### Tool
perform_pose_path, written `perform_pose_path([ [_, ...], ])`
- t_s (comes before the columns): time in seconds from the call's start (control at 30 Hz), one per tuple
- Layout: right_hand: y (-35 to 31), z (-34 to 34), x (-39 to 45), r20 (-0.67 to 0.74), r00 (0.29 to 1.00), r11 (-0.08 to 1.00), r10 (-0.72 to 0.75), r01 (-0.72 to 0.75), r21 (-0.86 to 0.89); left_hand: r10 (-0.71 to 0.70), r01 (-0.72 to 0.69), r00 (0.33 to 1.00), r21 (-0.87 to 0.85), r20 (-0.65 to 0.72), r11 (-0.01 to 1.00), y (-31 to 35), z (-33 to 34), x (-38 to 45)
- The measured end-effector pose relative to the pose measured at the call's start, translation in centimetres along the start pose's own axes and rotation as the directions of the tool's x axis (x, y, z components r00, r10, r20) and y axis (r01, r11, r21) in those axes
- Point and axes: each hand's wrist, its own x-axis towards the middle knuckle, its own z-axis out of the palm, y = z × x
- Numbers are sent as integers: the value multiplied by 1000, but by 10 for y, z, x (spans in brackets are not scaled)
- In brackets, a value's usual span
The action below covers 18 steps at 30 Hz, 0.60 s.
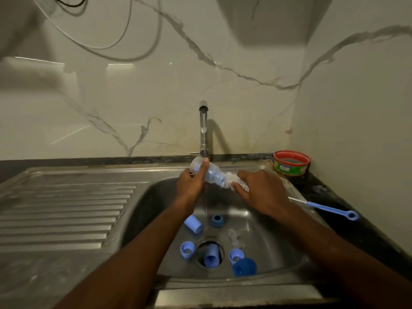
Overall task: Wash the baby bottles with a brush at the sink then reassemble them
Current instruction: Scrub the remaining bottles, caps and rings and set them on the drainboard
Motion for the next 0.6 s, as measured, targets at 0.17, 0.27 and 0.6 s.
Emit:
perform_pose_path([
  [0.17,-3,2,4,2,1000,999,-10,10,-48,23,-27,996,-39,-81,999,-13,-11,10],
  [0.27,-7,4,4,7,1000,999,12,-11,-46,59,-55,992,-41,114,998,-16,-1,4],
  [0.6,-1,3,2,-91,995,999,34,-36,-18,47,-44,998,-62,48,997,-11,-9,10],
])
